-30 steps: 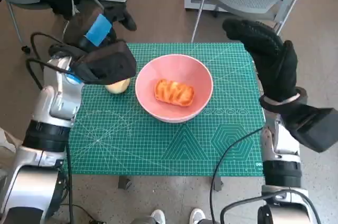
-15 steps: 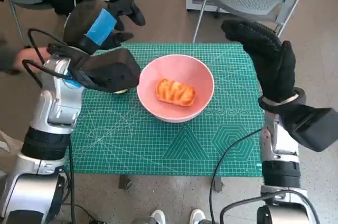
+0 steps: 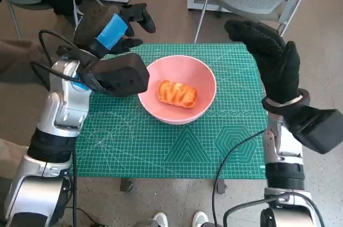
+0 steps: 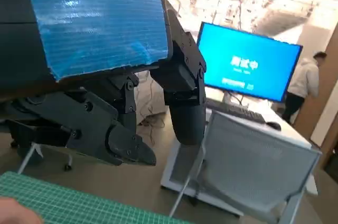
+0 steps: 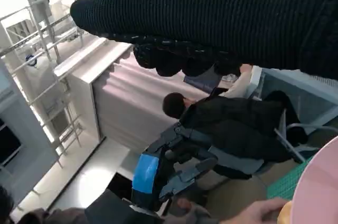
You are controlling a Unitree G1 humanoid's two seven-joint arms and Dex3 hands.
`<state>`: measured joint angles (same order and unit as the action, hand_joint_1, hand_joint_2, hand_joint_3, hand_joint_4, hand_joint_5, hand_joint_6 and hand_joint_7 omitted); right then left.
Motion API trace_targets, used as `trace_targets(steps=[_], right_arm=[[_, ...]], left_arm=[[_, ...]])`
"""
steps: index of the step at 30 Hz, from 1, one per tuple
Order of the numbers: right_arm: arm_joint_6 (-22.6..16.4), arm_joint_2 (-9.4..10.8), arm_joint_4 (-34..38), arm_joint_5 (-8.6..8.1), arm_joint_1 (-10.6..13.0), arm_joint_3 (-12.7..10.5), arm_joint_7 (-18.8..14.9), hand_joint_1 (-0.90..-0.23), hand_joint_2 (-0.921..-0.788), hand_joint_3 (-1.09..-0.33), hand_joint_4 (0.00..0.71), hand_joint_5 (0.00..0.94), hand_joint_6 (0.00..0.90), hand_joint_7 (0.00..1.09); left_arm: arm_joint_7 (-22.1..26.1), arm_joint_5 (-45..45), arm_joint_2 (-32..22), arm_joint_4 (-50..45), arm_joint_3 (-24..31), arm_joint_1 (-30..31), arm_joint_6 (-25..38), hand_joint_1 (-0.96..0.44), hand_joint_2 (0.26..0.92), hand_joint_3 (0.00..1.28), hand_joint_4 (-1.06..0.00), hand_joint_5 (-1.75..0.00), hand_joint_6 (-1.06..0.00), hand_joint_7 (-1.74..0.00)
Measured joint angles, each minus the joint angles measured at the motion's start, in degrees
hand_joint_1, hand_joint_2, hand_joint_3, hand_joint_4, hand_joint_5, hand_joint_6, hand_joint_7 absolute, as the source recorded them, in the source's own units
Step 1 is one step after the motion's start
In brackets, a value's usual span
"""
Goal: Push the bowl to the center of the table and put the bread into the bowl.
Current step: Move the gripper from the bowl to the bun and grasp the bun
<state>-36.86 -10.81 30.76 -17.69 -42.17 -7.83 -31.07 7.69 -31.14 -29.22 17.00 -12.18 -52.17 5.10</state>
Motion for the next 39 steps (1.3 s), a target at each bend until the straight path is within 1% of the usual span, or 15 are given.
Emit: trace_targets(steps=[1, 2, 3, 4, 5, 6, 7, 8, 10, 15, 21, 27, 32, 35, 39], right_arm=[[0.0, 0.0, 0.0, 0.01, 0.0, 0.01, 0.01, -0.716, -0.921, -0.789, 0.142, 0.001, -0.001, 0.5], [0.0, 0.0, 0.0, 0.03, 0.0, 0.02, 0.01, -0.716, -0.921, -0.789, 0.142, 0.001, -0.001, 0.5], [0.0, 0.0, 0.0, 0.04, 0.0, 0.03, 0.01, -0.717, -0.921, -0.789, 0.142, 0.001, -0.001, 0.5], [-0.01, 0.01, 0.0, 0.06, 0.0, 0.04, 0.02, -0.717, -0.921, -0.79, 0.142, 0.001, -0.001, 0.5], [-0.02, 0.01, 0.0, 0.09, 0.0, 0.04, 0.03, -0.717, -0.921, -0.79, 0.142, 0.001, -0.001, 0.5], [-0.03, 0.01, 0.0, 0.12, 0.0, 0.05, 0.03, -0.718, -0.921, -0.79, 0.142, 0.001, -0.001, 0.5], [-0.04, 0.01, 0.0, 0.14, 0.0, 0.05, 0.03, -0.718, -0.921, -0.79, 0.142, 0.001, -0.001, 0.5], [-0.06, 0.03, 0.01, 0.16, -0.01, 0.07, 0.04, -0.718, -0.921, -0.79, 0.142, 0.001, -0.001, 0.5], [-0.11, 0.07, 0.02, 0.17, -0.01, 0.09, 0.04, -0.718, -0.921, -0.79, 0.142, 0.001, -0.001, 0.5], [-0.29, 0.21, 0.17, 0.18, -0.06, 0.16, 0.05, -0.717, -0.921, -0.791, 0.141, 0.001, -0.001, 0.5], [-0.68, 0.23, 0.58, 0.18, -0.07, 0.16, 0.05, -0.715, -0.921, -0.792, 0.141, 0.001, -0.001, 0.5], [-0.83, 0.27, 0.7, 0.18, -0.1, 0.31, 0.05, -0.715, -0.921, -0.793, 0.141, 0.001, -0.001, 0.5], [-0.87, 0.28, 0.64, 0.19, -0.1, 0.37, 0.05, -0.715, -0.921, -0.793, 0.142, 0.001, -0.001, 0.5], [-0.9, 0.29, 0.6, 0.19, -0.11, 0.4, 0.05, -0.714, -0.921, -0.793, 0.141, 0.001, -0.001, 0.5], [-1.0, 0.28, 0.6, 0.19, -0.1, 0.4, 0.05, -0.708, -0.921, -0.795, 0.141, 0.0, -0.001, 0.5]], left_arm=[[0.05, 0.08, 0.01, -0.03, 0.21, 0.14, 0.14, 0.0, 0.912, 0.04, -0.77, -1.06, -0.64, -1.16], [0.16, 0.2, 0.01, -0.18, 0.52, 0.36, 0.41, 0.0, 0.913, 0.05, -0.76, -1.08, -0.62, -1.17], [0.34, 0.28, 0.01, -0.36, 0.78, 0.58, 0.74, 0.01, 0.878, 0.05, -0.64, -0.83, -0.52, -0.93], [0.83, 0.44, 0.0, -0.82, 1.1, 0.94, 1.38, 0.02, 0.859, 0.04, -0.61, -0.58, -0.5, -0.68], [1.33, 0.54, 0.0, -1.28, 1.31, 1.25, 2.02, -0.01, 0.837, 0.04, -0.5, -0.46, -0.45, -0.56], [2.19, 0.67, -0.06, -2.05, 1.51, 1.64, 2.79, -0.04, 0.806, 0.03, -0.35, -0.3, -0.36, -0.38], [3.34, 0.77, -0.21, -2.74, 1.56, 2.03, 3.56, -0.07, 0.791, 0.03, -0.28, -0.24, -0.32, -0.31], [4.66, 0.81, -0.42, -3.37, 1.56, 2.37, 4.16, -0.12, 0.768, 0.02, -0.18, -0.15, -0.26, -0.21], [7.24, 0.85, -0.98, -4.36, 1.47, 3.03, 5.11, -0.24, 0.747, 0.01, -0.07, -0.06, -0.2, -0.11], [11.11, 0.24, -2.99, -5.07, 1.1, 3.88, 5.57, -0.44, 0.761, 0.02, -0.01, -0.01, -0.16, -0.04], [10.21, -1.24, -4.87, -6.75, 1.18, 5.45, 4.35, -0.56, 0.798, 0.03, 0.0, 0.0, -0.15, -0.02], [8.29, -1.65, -4.97, -7.27, 1.99, 7.38, 2.97, -0.58, 0.816, 0.02, 0.0, 0.0, -0.15, -0.02], [8.3, -1.62, -5.43, -8.68, 2.96, 9.64, 3.48, -0.56, 0.821, 0.02, 0.0, 0.0, -0.16, -0.02], [10.08, -1.6, -6.01, -10.17, 3.44, 10.64, 5.26, -0.55, 0.811, 0.01, 0.0, 0.0, -0.15, -0.01], [14.66, -1.6, -6.99, -12.42, 3.66, 11.49, 9.45, -0.56, 0.78, 0.0, 0.0, 0.0, -0.12, 0.0]])
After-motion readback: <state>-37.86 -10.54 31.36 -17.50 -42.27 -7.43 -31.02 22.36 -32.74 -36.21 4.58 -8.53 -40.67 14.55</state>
